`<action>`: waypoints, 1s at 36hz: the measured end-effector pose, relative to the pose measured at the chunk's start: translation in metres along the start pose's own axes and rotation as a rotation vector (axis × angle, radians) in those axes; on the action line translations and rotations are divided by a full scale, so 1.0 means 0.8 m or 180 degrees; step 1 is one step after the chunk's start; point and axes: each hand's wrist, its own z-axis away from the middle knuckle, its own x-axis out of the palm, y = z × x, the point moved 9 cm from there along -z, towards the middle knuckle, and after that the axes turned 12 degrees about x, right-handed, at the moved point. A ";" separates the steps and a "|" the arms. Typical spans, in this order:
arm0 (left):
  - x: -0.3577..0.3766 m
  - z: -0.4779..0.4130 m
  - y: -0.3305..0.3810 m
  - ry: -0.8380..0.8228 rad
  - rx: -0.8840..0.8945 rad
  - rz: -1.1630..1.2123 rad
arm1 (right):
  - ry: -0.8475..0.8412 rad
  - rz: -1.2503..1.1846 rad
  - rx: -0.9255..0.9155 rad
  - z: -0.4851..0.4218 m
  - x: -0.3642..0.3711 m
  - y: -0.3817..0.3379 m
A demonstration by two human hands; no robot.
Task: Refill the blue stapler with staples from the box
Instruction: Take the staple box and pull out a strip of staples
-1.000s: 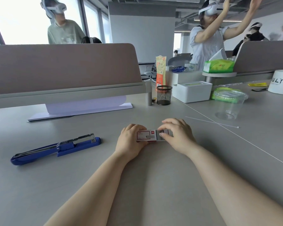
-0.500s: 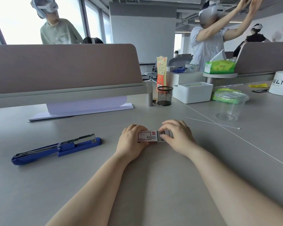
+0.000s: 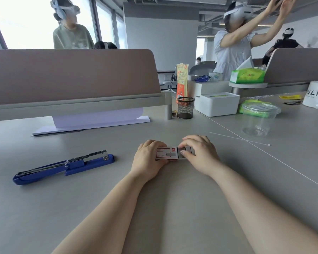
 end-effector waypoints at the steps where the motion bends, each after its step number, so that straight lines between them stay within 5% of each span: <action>1: 0.000 0.000 0.000 0.0001 -0.0002 0.0004 | 0.0005 0.0006 -0.0010 0.000 0.000 0.000; 36: -0.001 0.002 -0.001 -0.0022 -0.0124 -0.0008 | 0.0199 -0.0022 -0.0061 0.001 -0.013 -0.008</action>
